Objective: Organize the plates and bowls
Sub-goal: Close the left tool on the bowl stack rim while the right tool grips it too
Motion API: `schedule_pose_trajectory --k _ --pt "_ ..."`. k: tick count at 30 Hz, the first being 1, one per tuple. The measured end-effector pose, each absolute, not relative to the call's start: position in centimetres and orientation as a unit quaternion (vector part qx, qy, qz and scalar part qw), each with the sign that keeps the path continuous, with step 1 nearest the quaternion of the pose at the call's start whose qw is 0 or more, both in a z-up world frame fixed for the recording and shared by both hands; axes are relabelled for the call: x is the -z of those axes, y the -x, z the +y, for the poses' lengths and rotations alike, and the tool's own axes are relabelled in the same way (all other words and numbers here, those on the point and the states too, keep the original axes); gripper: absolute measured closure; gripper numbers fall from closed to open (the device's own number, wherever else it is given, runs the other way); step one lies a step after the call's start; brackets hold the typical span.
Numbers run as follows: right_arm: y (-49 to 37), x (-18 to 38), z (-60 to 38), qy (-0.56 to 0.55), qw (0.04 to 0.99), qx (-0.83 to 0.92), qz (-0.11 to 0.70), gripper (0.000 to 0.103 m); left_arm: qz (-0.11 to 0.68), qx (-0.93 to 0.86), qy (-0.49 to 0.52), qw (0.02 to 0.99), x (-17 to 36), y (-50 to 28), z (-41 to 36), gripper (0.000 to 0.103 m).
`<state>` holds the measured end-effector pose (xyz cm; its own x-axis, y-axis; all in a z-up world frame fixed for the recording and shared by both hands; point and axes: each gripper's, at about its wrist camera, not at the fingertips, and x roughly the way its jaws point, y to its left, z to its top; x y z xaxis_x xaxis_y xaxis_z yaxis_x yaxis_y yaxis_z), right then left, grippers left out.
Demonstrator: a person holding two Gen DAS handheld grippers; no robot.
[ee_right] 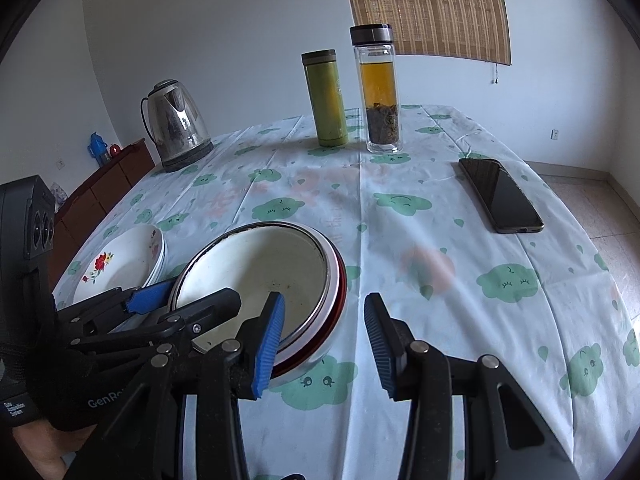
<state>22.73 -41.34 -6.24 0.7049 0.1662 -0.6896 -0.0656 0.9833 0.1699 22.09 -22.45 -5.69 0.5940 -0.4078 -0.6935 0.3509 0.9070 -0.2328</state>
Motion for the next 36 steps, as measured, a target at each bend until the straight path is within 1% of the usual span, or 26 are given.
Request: schedule_pose_trajectory --k 4,5,8,9,10,17,19,20,24,36 --pt "-22.9 6.6 -41.4 -0.086 0.915 -0.071 0.387 0.060 0.401 0.214 0.036 0.890 5.9 -22.2 -22.4 0.046" --pt "-22.9 6.6 -41.3 -0.090 0.914 -0.076 0.388 0.065 0.400 0.214 0.035 0.890 5.9 -22.2 -22.5 0.046" --pt "-22.9 6.6 -41.0 -0.081 0.916 -0.062 0.387 0.068 0.401 0.214 0.039 0.890 6.0 -22.3 -22.3 0.047" --pt "-22.9 6.6 -40.9 -0.076 0.918 -0.054 0.386 0.075 0.401 0.214 0.041 0.890 6.0 -22.4 -22.2 0.048" --pt "-23.0 6.6 -40.9 -0.074 0.918 -0.047 0.386 0.077 0.401 0.215 0.042 0.890 6.0 -22.4 -22.2 0.048" --pt "-23.4 6.6 -40.4 -0.055 0.920 -0.034 0.387 0.078 0.397 0.209 0.040 0.893 6.1 -22.4 -22.1 0.051" --pt "-23.6 6.5 -40.3 -0.052 0.919 -0.032 0.389 0.078 0.399 0.207 0.051 0.892 6.1 -22.5 -21.8 0.054" --pt "-23.5 6.5 -40.2 -0.052 0.920 -0.032 0.388 0.078 0.401 0.205 0.058 0.891 6.1 -22.6 -21.5 0.055" --pt "-22.9 6.1 -40.0 -0.051 0.923 -0.034 0.380 0.082 0.396 0.201 0.059 0.894 5.8 -22.5 -21.4 0.060" --pt "-22.4 4.5 -39.7 -0.047 0.931 -0.040 0.361 0.082 0.368 0.198 0.065 0.906 3.9 -21.3 -20.4 0.060"
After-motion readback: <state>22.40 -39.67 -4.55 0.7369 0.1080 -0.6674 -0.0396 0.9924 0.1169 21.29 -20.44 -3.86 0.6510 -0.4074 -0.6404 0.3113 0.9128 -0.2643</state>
